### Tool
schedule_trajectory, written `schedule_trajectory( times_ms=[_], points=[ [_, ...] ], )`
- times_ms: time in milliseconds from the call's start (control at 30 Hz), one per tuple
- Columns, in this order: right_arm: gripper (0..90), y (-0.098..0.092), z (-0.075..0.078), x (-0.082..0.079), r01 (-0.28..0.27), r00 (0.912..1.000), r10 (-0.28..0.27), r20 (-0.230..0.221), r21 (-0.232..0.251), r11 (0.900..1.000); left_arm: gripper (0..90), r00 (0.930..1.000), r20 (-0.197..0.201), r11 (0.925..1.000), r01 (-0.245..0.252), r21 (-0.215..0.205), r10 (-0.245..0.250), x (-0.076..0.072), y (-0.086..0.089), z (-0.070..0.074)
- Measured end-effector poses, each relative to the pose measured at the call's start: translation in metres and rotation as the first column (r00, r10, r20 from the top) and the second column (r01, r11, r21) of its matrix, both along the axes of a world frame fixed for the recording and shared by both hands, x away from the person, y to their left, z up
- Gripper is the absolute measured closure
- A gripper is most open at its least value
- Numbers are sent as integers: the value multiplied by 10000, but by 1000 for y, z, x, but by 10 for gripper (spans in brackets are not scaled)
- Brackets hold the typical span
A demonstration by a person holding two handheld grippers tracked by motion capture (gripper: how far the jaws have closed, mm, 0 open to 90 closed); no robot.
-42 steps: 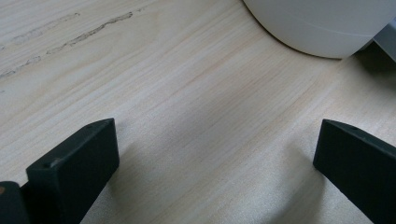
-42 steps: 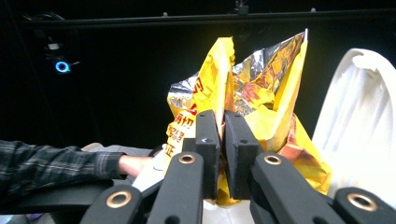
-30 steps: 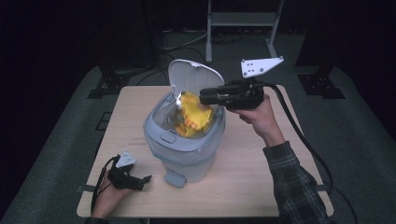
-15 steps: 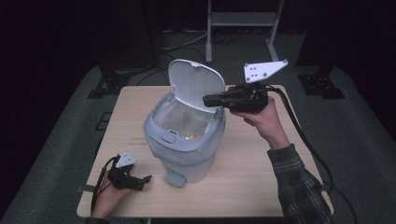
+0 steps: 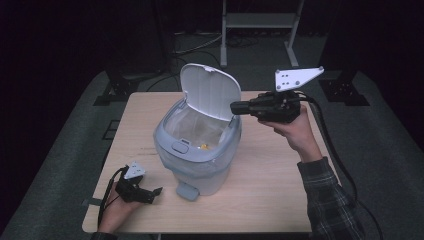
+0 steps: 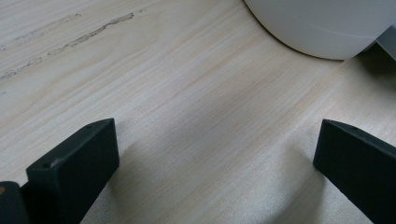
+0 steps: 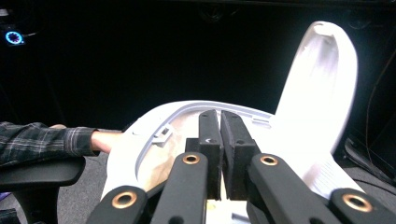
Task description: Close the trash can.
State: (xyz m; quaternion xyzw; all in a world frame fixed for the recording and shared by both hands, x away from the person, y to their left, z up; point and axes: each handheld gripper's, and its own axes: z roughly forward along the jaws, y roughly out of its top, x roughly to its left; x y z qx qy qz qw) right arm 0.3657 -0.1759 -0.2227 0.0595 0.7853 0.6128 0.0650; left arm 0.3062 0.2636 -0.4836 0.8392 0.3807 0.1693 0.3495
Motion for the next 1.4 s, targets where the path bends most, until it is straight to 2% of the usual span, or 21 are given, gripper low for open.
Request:
schedule_trajectory(
  times_ms=[200, 400, 733, 967, 1400],
  points=[
    [900, -15, -1, 3, 37, 9995, -25, -327, 367, 9993, 0, 10000, 0, 10000, -2, -2, 2, 0, 0, 0],
    [900, -29, -1, 6, 351, 9988, -332, -367, 518, 9980, 0, 10000, -16, 10000, 1, 11, -1, 0, 0, 0],
    [900, -42, 3, 14, 795, 9964, -768, -369, 784, 9937, 0, 10000, -3, 10000, -10, -8, 10, 0, 0, 0],
    [900, -39, 4, 28, 1046, 9936, -1013, -499, 683, 9922, 0, 10000, -24, 10000, -8, 9, 8, 0, 0, 0],
    [900, -28, 3, 48, 1061, 9914, -1003, -845, 676, 9921, 0, 10000, -27, 10000, -1, 11, 1, 0, 0, 0]
  ],
)
